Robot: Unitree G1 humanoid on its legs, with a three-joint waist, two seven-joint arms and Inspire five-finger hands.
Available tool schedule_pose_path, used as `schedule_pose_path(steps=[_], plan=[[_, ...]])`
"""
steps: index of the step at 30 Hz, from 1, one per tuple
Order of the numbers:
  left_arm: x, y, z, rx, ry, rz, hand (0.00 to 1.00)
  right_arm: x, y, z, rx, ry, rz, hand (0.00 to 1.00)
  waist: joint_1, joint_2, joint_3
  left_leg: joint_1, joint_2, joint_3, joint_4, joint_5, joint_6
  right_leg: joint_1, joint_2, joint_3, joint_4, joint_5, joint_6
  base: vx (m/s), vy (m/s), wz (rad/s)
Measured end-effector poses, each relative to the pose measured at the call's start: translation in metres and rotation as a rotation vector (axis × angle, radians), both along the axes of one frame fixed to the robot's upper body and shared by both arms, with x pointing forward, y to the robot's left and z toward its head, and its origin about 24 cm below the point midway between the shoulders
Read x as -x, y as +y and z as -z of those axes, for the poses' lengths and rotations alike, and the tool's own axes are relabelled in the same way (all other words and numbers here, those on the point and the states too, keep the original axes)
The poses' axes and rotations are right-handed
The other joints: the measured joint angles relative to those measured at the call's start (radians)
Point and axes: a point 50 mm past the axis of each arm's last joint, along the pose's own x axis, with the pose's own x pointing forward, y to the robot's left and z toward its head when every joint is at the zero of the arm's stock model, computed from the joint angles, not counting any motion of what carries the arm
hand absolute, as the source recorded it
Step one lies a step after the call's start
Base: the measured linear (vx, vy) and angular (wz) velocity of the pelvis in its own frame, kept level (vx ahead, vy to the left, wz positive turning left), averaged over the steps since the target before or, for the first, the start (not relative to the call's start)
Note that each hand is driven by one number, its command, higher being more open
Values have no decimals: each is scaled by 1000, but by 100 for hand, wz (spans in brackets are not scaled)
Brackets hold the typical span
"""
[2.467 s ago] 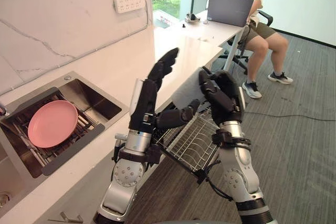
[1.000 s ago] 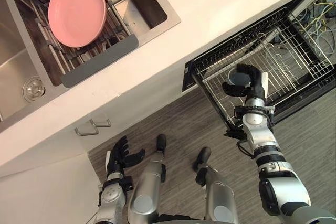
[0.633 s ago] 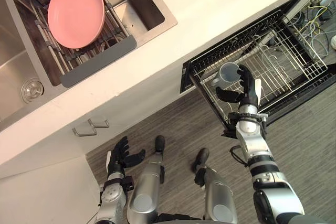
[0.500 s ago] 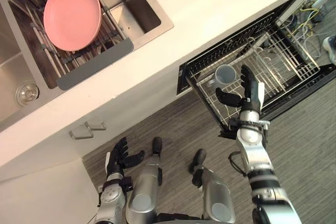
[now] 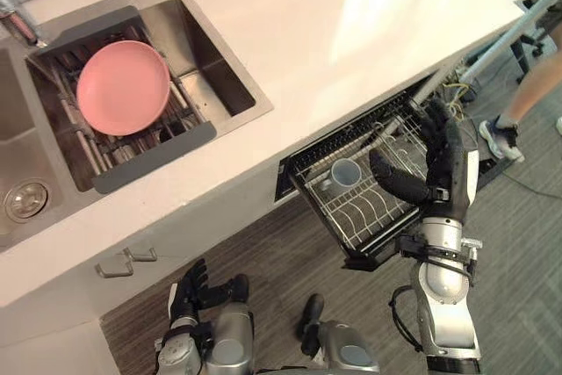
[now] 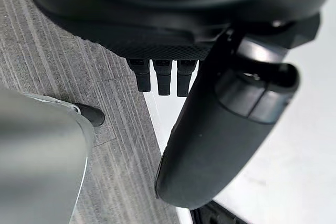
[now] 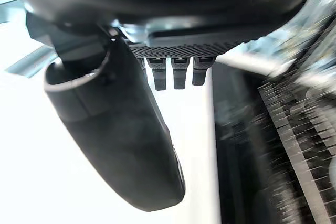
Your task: Walk over to the sink, pick up the cup, carry it to the dishwasher, place the cup inside the dishwasher, then close the dishwasher door
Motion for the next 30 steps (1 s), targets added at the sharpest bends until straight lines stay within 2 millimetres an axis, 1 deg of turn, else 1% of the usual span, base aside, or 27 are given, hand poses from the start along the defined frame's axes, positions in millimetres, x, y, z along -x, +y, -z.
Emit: schedule_pose_path(steps=[1,2,4,5,6,7,8,9,10,11,12,13,14,15,16,17,18,19,21,23,26,28,29,30], plan=[[1,0,1,-4,9,3,90,-2,0,-4,15,-14,-11,90,12,0,-9,-13,47,117,32,-7,4,8,-1,-33,1,-5,2,-9,14,96],[4,-1,3,-1,20,2,90,-7,2,-11,44,-37,-37,90,14,8,-12,-26,82,187,70,-10,3,17,-5,-64,9,-13,12,9,66,93],[4,0,3,-2,15,-3,90,-14,5,-17,73,-57,-66,90,31,13,-14,-41,71,169,105,-21,3,17,-32,-90,58,-43,26,15,126,58],[4,0,2,-4,12,-3,90,-17,7,-20,84,-64,-76,90,40,13,-16,-40,53,161,123,-45,17,17,-62,-101,107,-77,29,36,222,58],[5,1,3,-7,16,-3,90,-19,10,-22,103,-72,-85,90,40,10,-20,-36,21,141,161,-78,33,15,-129,-118,212,-139,46,47,225,59],[6,2,3,-8,18,-2,90,-21,11,-22,111,-72,-91,90,39,7,-22,-33,7,137,178,-92,40,14,-158,-121,255,-160,48,73,210,53],[8,3,4,-14,25,-4,90,-27,16,-22,141,-66,-105,90,39,9,-26,-31,-11,130,216,-125,53,2,-197,-99,354,-184,31,64,126,21],[10,5,4,-17,30,-3,90,-30,18,-22,155,-61,-114,90,38,10,-28,-30,-18,129,230,-136,57,-20,-219,-66,407,-183,26,72,170,14],[11,7,4,-28,37,0,90,-34,20,-21,170,-54,-123,90,38,6,-31,-29,-32,127,240,-146,65,-55,-243,-4,484,-179,12,67,149,34],[12,10,4,-53,47,22,90,-39,19,-19,200,-36,-119,90,23,5,-32,-21,-54,99,242,-155,77,-108,-251,117,582,-155,-34,109,130,64],[12,10,4,-65,52,44,90,-43,17,-15,215,-9,-113,90,16,2,-34,-1,-69,67,223,-153,80,-126,-215,229,584,-187,-12,113,50,76],[12,10,4,-71,54,52,90,-43,15,-13,226,1,-109,90,14,2,-34,7,-75,53,211,-150,82,-131,-189,273,567,-204,-6,133,-4,77],[12,11,3,-77,53,57,90,-45,13,-13,247,9,-108,90,10,2,-35,21,-82,29,191,-142,77,-147,-143,346,524,-220,-6,127,-37,73],[11,14,3,-85,53,60,90,-49,11,-16,272,8,-108,90,10,2,-39,30,-86,6,170,-116,65,-173,-92,402,439,-218,0,127,-51,68],[11,14,2,-88,52,62,90,-50,10,-17,280,5,-107,90,10,-1,-43,29,-90,-2,165,-112,59,-178,-79,412,392,-210,4,138,-71,49],[11,15,2,-90,52,64,90,-51,9,-19,289,2,-106,90,9,-6,-48,27,-97,-11,167,-109,53,-180,-72,414,337,-182,10,145,-109,59],[11,13,3,-87,57,64,90,-51,6,-20,308,4,-100,90,-6,-5,-63,11,-109,-38,189,-114,43,-170,-70,411,288,-128,68,216,-122,57],[13,9,4,-74,57,63,90,-52,4,-18,319,16,-98,90,1,11,-89,-5,-94,-52,197,-119,33,-160,-50,398,245,-118,61,198,-104,42],[16,5,5,-63,57,60,90,-52,4,-17,322,21,-98,90,12,25,-103,-8,-70,-53,184,-117,20,-132,-20,391,172,-88,53,198,-74,-5],[19,4,7,-57,65,58,90,-52,4,-16,331,38,-102,90,8,24,-105,6,-59,-55,161,-116,11,-98,-2,385,105,-62,47,153,-62,-6],[20,0,8,-45,69,54,90,-52,3,-11,337,67,-105,90,6,23,-109,40,-57,-51,135,-117,7,-48,5,386,45,-41,45,140,-28,-4],[21,-2,9,-40,71,53,90,-51,2,-8,343,80,-112,90,8,22,-118,52,-56,-51,120,-117,7,-34,9,387,23,-27,43,60,1,-1],[22,-2,9,-39,73,53,90,-50,2,-7,344,86,-116,90,10,19,-123,57,-57,-50,114,-117,6,-32,10,389,18,-24,41,35,4,-1],[29,2,13,-56,111,64,90,-49,14,5,364,136,-192,90,16,-22,-175,59,-69,-74,42,-67,3,-29,20,436,-32,1,28,0,0,0]])
